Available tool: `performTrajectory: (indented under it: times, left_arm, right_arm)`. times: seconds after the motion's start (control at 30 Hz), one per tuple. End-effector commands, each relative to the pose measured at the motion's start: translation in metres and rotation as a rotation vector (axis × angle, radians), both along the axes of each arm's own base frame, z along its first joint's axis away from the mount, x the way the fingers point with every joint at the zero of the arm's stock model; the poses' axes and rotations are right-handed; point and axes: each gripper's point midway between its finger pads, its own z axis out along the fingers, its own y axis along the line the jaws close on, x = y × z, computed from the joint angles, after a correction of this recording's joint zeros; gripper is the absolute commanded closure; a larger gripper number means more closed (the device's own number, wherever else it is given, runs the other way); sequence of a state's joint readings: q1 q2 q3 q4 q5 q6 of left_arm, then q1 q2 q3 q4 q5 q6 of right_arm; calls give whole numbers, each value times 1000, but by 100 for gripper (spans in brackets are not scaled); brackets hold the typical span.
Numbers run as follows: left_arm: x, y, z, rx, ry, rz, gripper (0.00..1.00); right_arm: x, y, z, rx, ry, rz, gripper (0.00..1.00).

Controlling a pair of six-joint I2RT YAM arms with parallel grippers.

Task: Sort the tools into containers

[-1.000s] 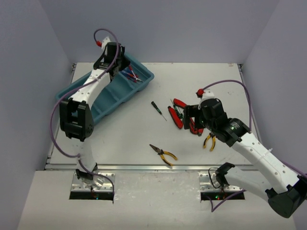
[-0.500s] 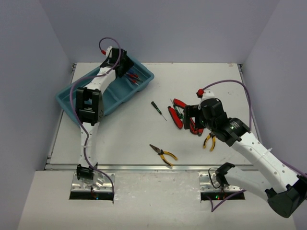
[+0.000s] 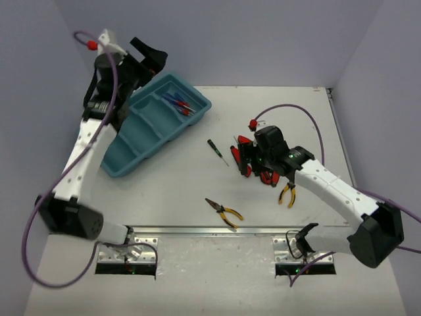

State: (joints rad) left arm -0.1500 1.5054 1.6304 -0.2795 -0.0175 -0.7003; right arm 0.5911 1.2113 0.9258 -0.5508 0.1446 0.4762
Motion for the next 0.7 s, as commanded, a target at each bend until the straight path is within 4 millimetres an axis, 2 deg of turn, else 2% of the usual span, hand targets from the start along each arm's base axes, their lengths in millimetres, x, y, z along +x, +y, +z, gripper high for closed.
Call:
performTrajectory:
  times: [0.0, 0.07, 0.13, 0.17, 0.2, 0.23, 0.33, 0.5, 0.6, 0.67]
  left_arm:
    - [-95, -2, -16, 42, -64, -101, 0]
    - [-122, 1, -65, 50, -3, -111, 0]
    - [-146, -6, -74, 71, -29, -184, 0]
    - [-157, -9, -81, 80, -26, -215, 0]
    - [-165, -11, -91, 86, -3, -238, 0]
    - [-170, -11, -96, 98, 7, -252, 0]
    - [-189, -15, -110, 132, 16, -309, 0]
    - [-204, -3, -137, 202, 88, -285, 0]
    - [-207, 3, -152, 225, 121, -263, 0]
    - [-206, 3, -157, 222, 129, -262, 0]
  right_arm:
    - [43, 42, 13, 57, -54, 98, 24]
    - [61, 51, 4, 23, -44, 110, 31]
    - [79, 60, -22, -32, -2, 126, 36]
    - [88, 65, -30, -54, 7, 140, 40]
    - [99, 70, -28, -70, 3, 160, 46]
    - [109, 78, -39, -91, 21, 183, 49]
    - [128, 88, -60, -133, 55, 209, 51]
    - [153, 98, -97, -223, 130, 232, 54]
    - [161, 102, -110, -242, 155, 243, 60]
    - [157, 102, -126, -255, 187, 252, 66]
